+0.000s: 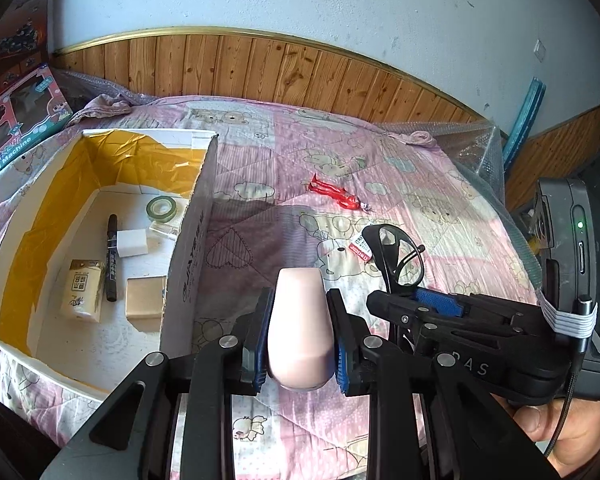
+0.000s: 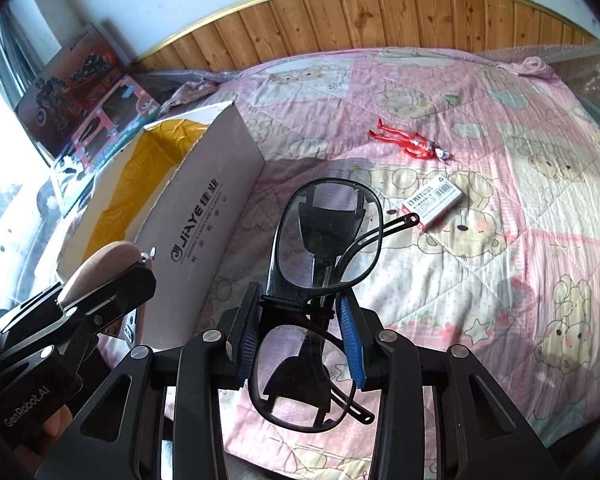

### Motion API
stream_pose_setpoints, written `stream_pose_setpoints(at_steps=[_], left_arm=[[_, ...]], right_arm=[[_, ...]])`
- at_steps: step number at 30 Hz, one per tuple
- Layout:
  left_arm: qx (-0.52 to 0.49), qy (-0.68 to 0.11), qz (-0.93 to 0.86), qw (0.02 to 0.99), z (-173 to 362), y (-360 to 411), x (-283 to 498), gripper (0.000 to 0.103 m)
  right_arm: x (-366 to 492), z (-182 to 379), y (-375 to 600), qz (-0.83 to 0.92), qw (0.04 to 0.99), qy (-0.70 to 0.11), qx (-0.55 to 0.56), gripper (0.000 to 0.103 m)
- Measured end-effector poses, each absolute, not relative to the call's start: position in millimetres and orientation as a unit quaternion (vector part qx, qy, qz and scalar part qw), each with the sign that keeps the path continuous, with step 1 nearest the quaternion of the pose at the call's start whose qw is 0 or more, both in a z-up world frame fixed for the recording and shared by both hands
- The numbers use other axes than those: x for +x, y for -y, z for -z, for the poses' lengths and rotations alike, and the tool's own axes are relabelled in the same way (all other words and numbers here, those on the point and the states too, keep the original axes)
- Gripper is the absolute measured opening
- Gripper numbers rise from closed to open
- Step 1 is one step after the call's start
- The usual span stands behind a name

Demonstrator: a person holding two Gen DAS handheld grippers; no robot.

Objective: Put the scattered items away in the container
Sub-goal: 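Carry the glasses in the right tool over the box while the left tool carries the cylinder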

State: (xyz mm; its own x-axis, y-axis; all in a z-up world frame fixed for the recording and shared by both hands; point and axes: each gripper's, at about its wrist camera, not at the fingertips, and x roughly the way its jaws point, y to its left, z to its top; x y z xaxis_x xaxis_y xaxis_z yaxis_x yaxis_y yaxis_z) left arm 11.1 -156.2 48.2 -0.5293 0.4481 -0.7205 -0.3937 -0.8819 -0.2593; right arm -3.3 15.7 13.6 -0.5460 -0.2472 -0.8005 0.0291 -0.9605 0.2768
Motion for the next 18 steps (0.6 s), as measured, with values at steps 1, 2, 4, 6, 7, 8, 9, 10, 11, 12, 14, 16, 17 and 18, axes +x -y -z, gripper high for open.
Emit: stream_pose_setpoints(at_steps=[1,2,4,6,7,8,9,10,11,12,14,16,17,18], left_arm=[[-0.420,0.035,-0.875,0.240,-49.8,158.3,10.6,0.027],[-0.419,0.037,-0.875,0.240,-51.0,160.3,10.7,0.027],[-0.418,0.042,-0.876,0.238,-52.5,164.3,10.7,0.026],[-0.419,0.045,-0.876,0.237,-53.5,168.6,10.3,0.027],[-0.419,0.047,-0.876,0.235,-54.0,170.8,10.1,0.027],[-0.419,0.049,-0.876,0.235,-54.5,173.0,9.7,0.027],[-0.418,0.050,-0.876,0.235,-55.3,175.6,9.2,0.027],[-0.417,0.052,-0.877,0.233,-56.3,177.9,8.9,0.027],[-0.416,0.054,-0.877,0.233,-57.5,180.5,8.5,0.027],[-0.414,0.057,-0.878,0.233,-59.0,183.3,8.0,0.027],[-0.411,0.062,-0.880,0.231,-62.5,189.4,7.1,0.027],[-0.407,0.067,-0.882,0.230,-66.6,195.3,6.2,0.027],[-0.405,0.070,-0.883,0.229,-68.6,198.1,5.3,0.027],[-0.403,0.072,-0.884,0.228,-70.8,200.8,4.8,0.027]], right_arm=[[-3.1,-16.0,-12.3,0.872,0.082,0.114,0.468,0.039],[-2.8,-18.3,-8.9,0.873,0.084,0.113,0.467,0.039],[-2.6,-22.9,-2.5,0.874,0.088,0.110,0.464,0.039],[-1.9,-27.1,3.0,0.876,0.092,0.108,0.461,0.039],[-1.8,-29.2,5.6,0.876,0.094,0.106,0.460,0.039],[-1.8,-31.3,8.2,0.877,0.095,0.105,0.459,0.039],[-1.9,-33.5,10.9,0.878,0.097,0.104,0.458,0.039],[-2.0,-36.0,13.8,0.878,0.098,0.103,0.456,0.039],[-2.1,-38.6,16.7,0.879,0.100,0.101,0.455,0.039],[-2.5,-41.5,19.6,0.880,0.102,0.100,0.453,0.039],[-3.4,-47.6,25.6,0.882,0.107,0.097,0.448,0.039],[-5.3,-53.5,31.7,0.884,0.112,0.095,0.444,0.039],[-6.1,-56.1,35.0,0.885,0.115,0.094,0.442,0.039],[-6.9,-58.8,38.4,0.885,0.118,0.092,0.440,0.039]])
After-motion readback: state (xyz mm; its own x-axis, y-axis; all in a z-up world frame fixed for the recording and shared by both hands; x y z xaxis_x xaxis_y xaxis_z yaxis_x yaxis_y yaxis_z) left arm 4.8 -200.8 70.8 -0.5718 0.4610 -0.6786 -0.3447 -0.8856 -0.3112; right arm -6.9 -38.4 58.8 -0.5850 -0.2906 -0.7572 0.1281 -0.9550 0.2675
